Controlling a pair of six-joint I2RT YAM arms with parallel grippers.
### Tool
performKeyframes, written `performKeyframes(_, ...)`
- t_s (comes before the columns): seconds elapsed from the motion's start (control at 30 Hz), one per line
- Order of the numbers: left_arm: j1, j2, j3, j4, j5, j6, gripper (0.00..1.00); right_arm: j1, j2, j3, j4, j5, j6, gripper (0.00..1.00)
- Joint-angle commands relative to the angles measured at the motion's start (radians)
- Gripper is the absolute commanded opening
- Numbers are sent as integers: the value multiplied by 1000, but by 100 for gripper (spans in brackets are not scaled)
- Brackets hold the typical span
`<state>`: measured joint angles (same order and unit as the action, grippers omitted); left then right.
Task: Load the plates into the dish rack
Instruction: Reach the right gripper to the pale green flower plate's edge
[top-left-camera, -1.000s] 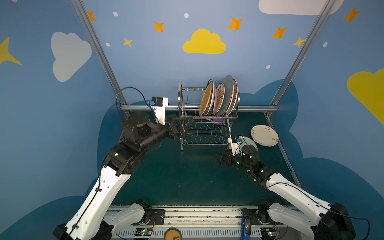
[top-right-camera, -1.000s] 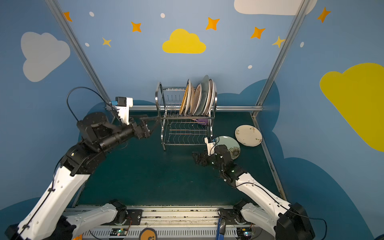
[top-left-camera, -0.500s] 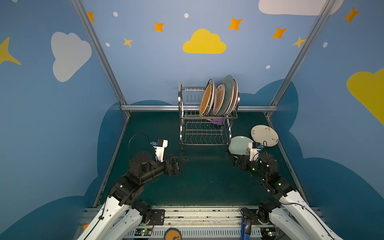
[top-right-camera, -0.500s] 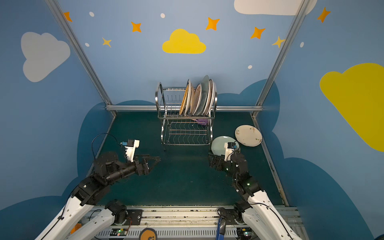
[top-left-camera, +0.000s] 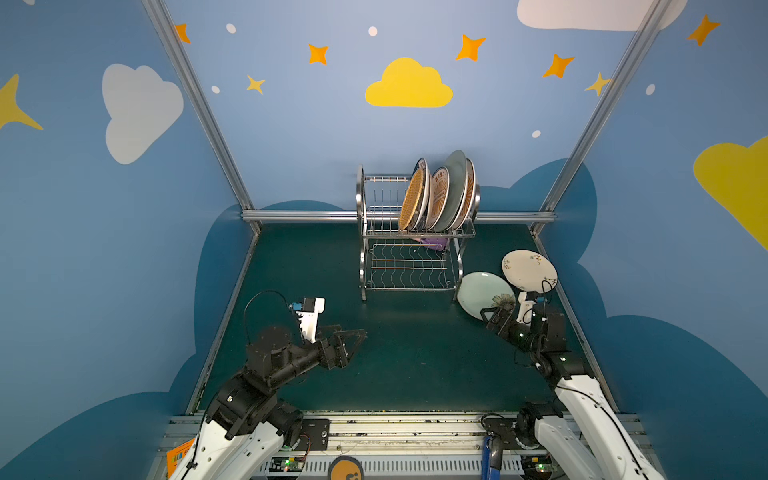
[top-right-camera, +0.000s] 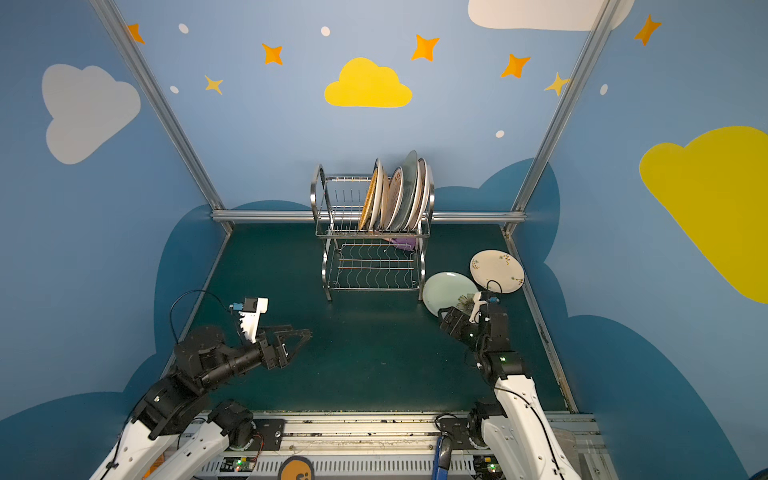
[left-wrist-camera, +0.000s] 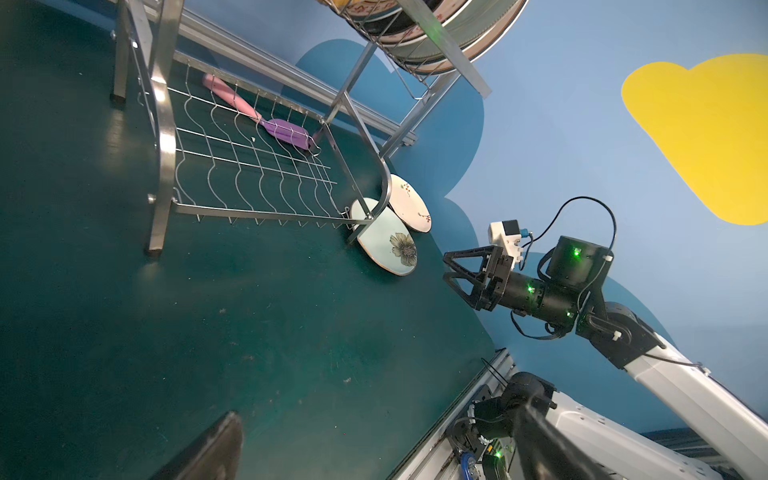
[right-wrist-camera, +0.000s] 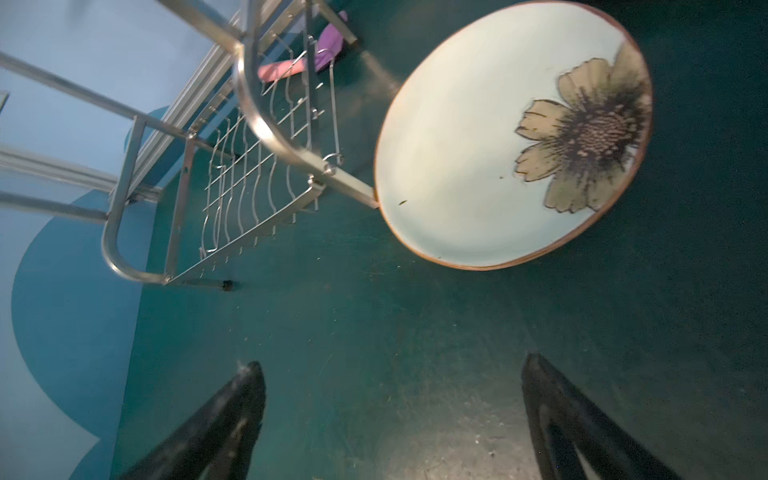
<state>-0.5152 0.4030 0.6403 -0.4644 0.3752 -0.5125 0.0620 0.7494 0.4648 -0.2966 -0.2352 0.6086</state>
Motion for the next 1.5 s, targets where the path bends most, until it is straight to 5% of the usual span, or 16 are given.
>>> performKeyframes(0.0,-3,-48,-2,-44,-19,4,100,-100,37,-21,36,-94,21,94)
performKeyframes(0.37,6,-54,-12,-75,-6,6,100,-323,165,-114,242,-187,87,92)
performKeyframes(0.8,9,-81,-19,-68,-3,4,100,-357,339,-173,548,-174,176,81)
performKeyframes(1.23,12,-84,-23,-59,5,-1,100,-411,775,55,512,-426,203,60)
performKeyframes(1.47,14,-88,-24,-57,3,-2,100,-413,824,76,502,-402,240,50)
